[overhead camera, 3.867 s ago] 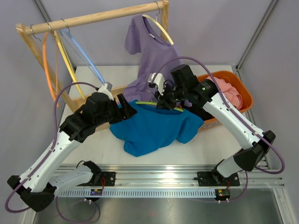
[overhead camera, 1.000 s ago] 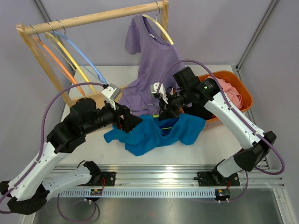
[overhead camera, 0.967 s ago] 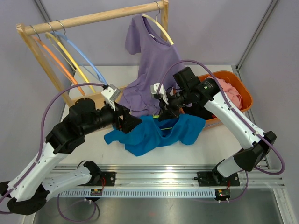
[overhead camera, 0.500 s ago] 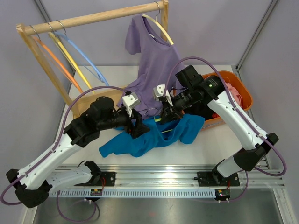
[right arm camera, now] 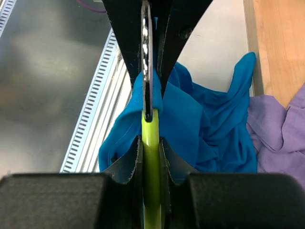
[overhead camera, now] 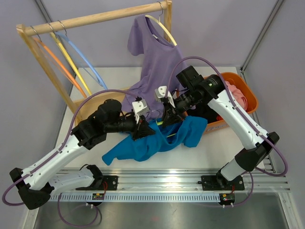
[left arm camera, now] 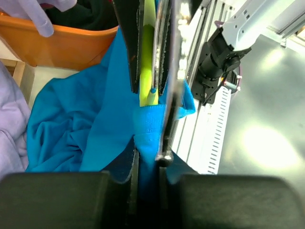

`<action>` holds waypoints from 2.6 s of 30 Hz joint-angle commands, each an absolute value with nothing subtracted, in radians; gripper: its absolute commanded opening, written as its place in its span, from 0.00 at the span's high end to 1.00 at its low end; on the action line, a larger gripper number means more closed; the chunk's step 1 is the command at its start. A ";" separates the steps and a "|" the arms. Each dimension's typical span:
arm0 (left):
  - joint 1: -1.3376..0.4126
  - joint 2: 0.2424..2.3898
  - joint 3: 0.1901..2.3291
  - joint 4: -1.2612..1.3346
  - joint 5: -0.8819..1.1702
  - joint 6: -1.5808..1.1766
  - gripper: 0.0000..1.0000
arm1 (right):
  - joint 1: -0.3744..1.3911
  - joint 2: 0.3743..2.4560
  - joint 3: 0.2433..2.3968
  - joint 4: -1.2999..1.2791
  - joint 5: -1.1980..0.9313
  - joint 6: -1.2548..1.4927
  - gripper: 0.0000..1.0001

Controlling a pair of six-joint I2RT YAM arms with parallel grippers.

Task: Remove the t-shirt from the hanger
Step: Remove the tshirt from the hanger

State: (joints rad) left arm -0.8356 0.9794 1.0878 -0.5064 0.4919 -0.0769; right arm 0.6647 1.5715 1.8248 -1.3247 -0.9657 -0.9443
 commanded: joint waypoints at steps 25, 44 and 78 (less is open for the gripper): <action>-0.833 0.732 0.850 -0.315 0.120 -0.703 1.00 | 0.641 1.308 1.497 -0.701 -0.177 0.084 0.14; -0.831 0.701 0.873 -0.281 0.104 -0.713 1.00 | 0.729 1.528 1.603 -0.742 -0.026 0.072 0.66; -0.831 0.523 1.011 -0.384 0.218 -0.434 1.00 | 0.374 1.505 1.529 -0.564 -0.406 -0.288 1.00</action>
